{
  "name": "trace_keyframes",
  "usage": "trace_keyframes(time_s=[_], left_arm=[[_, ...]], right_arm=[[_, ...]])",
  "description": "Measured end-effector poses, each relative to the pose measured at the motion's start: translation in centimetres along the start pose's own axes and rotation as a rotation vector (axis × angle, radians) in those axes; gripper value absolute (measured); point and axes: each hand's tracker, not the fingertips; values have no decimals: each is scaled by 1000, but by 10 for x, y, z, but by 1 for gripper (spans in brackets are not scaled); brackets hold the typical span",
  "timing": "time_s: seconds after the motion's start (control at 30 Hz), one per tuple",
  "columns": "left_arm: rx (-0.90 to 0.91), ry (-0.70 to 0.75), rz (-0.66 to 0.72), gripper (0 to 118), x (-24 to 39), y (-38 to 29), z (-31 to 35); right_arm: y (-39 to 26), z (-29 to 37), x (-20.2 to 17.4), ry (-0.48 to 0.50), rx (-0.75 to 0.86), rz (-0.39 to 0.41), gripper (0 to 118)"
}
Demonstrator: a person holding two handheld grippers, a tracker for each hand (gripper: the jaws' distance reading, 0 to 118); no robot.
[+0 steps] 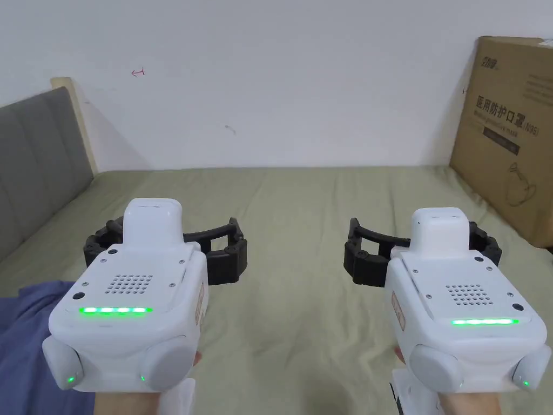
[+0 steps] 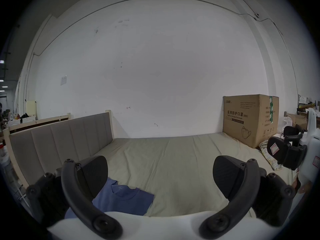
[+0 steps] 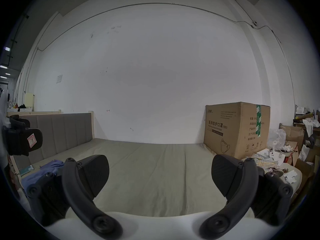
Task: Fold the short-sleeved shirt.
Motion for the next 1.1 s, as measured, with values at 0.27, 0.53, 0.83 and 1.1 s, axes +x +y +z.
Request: trace_keyframes(time_s=[0.27,0.53,0.83,1.1], left_arm=[[-17,6,-9,118,1,0,-1],[2,6,-20,118,2,4,2],[6,11,-21,118,2,4,3],[-1,13,-7,118,0,2,2]], right_arm=[[-2,1,-3,9,-8,20,117],[0,4,-4,16,0,16,117],[0,4,-3,15,-14,9,117],[-1,4,-2,4,-31,5,117]])
